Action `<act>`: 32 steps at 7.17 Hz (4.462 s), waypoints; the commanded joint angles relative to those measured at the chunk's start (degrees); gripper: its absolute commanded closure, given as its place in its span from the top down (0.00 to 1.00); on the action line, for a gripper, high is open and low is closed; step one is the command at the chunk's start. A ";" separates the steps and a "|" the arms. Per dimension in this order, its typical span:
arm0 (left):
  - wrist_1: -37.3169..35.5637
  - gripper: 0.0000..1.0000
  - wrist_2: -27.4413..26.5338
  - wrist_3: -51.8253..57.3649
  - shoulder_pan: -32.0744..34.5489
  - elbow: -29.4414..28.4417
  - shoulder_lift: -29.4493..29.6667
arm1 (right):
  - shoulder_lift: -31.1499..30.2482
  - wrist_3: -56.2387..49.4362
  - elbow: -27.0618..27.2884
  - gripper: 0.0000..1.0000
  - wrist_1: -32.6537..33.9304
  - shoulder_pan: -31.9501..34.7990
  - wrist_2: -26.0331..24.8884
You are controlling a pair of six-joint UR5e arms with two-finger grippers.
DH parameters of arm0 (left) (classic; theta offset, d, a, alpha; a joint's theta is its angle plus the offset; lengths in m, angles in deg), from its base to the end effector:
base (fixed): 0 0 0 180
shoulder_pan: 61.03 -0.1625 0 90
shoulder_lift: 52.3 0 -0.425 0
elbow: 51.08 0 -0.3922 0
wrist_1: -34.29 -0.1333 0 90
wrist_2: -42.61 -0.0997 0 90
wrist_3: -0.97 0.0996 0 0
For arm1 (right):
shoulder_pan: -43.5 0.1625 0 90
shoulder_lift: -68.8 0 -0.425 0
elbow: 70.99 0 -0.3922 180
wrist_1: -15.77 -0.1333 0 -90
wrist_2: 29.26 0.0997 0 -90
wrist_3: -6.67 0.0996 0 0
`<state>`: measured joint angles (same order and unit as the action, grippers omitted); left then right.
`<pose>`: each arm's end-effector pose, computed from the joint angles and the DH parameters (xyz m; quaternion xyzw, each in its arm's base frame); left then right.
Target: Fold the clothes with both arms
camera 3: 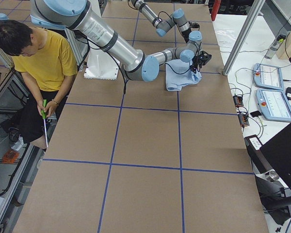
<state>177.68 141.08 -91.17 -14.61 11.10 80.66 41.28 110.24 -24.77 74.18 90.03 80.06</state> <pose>0.4631 -0.6587 0.3144 0.1551 0.5431 -0.3010 0.7684 -0.5356 -0.7109 0.2165 -0.0268 -0.4448 0.3852 0.8082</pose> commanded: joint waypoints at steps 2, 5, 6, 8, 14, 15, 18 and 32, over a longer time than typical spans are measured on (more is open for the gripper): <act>1.36 0.89 2.50 12.89 2.17 0.65 -2.16 | -0.77 -11.15 0.18 1.00 0.65 6.72 6.77; 2.16 0.99 12.33 34.95 8.92 6.87 -11.38 | -13.66 -36.23 13.67 1.00 12.98 14.61 11.52; 1.81 0.99 15.23 42.32 11.56 11.25 -16.11 | -17.88 -47.29 17.11 1.00 16.61 18.47 11.70; 1.45 0.99 24.79 58.22 19.63 15.42 -24.30 | -26.92 -63.60 21.59 1.00 17.26 28.30 19.30; -24.36 0.99 30.82 83.79 39.33 26.01 -33.87 | -45.86 -97.83 28.21 1.00 20.68 44.25 27.60; -25.34 0.99 32.65 83.80 40.58 30.85 -38.61 | -46.83 -101.16 28.48 1.00 21.56 45.48 27.78; -25.44 0.99 32.49 88.15 40.76 37.47 -44.18 | -47.01 -103.38 32.34 1.00 26.40 46.01 26.82; -30.10 1.00 33.45 89.69 40.68 42.59 -56.94 | -61.34 -108.84 46.50 1.00 37.40 40.13 25.76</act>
<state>147.11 174.45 -1.56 25.87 54.46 23.64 -20.44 1.59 22.97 112.53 130.34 105.87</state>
